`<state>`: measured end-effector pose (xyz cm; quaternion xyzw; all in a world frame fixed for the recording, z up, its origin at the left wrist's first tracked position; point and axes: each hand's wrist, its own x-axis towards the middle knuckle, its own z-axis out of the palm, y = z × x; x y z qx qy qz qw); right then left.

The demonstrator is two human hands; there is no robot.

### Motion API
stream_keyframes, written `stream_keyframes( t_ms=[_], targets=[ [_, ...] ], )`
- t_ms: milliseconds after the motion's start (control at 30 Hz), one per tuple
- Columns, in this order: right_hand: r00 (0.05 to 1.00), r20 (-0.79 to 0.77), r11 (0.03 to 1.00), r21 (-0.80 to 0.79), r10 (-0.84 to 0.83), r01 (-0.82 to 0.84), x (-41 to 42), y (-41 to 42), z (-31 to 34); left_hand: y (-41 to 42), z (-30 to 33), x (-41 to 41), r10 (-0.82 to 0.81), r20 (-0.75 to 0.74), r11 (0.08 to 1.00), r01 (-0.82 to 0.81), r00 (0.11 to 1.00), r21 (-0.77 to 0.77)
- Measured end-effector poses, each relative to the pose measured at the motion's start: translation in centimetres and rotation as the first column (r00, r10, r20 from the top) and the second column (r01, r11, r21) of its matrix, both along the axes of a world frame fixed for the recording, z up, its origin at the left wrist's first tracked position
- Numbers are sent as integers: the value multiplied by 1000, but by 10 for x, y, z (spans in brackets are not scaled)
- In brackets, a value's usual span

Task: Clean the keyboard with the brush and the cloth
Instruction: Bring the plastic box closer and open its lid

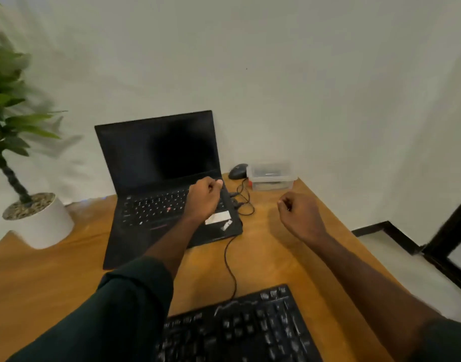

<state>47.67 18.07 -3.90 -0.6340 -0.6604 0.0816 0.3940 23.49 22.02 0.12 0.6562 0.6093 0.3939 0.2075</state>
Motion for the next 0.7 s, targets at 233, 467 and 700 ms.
stream_keyframes(
  t_ms=[233,467,700],
  targets=[
    [928,-250,955,-186,-275,233,32,87,-4,64,-1,35,53,120,994,-41,991,-101],
    [769,-397,819,-506,-500,271,39,139,-13,69,-13,51,6,103,985,12,995,-174],
    [735,-468,837,-487,-492,250,44,126,-4,54,-23,55,-30,135,965,64,990,-254]
  ],
)
